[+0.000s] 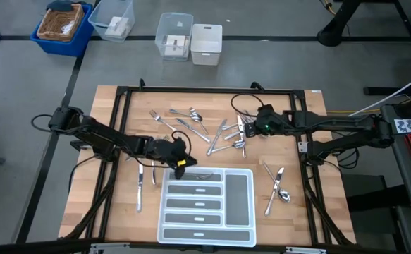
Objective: Sort silverware
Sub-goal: Put the silver knife into the middle section of the white silverware tray
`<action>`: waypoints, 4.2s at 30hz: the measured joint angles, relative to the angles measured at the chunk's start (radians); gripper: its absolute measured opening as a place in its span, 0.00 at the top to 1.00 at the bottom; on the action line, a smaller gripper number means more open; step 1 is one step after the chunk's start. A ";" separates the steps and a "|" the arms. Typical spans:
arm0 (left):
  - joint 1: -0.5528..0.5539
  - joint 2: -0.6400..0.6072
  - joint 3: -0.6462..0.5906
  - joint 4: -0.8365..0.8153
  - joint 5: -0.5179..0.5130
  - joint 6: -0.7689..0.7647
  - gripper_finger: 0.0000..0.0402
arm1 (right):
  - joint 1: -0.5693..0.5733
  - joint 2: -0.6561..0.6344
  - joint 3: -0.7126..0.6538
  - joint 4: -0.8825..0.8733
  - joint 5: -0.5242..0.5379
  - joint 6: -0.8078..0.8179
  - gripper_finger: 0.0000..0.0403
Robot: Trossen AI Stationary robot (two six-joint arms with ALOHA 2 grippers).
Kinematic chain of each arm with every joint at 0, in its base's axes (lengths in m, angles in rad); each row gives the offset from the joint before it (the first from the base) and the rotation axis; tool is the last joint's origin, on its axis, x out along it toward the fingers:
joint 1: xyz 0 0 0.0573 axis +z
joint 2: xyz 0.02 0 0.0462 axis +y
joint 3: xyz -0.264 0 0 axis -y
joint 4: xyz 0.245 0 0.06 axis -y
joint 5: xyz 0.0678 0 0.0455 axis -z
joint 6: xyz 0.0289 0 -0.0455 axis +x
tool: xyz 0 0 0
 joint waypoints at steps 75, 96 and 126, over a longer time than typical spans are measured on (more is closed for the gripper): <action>0.104 0.001 0.000 0.006 -0.005 0.026 0.91 | -0.110 0.540 0.113 0.055 -0.141 -0.015 0.89; 0.141 0.000 0.000 0.015 -0.128 -0.353 0.89 | -0.109 0.538 0.387 0.038 -0.249 -0.253 0.88; 0.408 0.000 0.007 0.344 -0.169 -0.366 0.67 | -0.109 0.537 0.475 0.295 -0.326 -0.330 0.88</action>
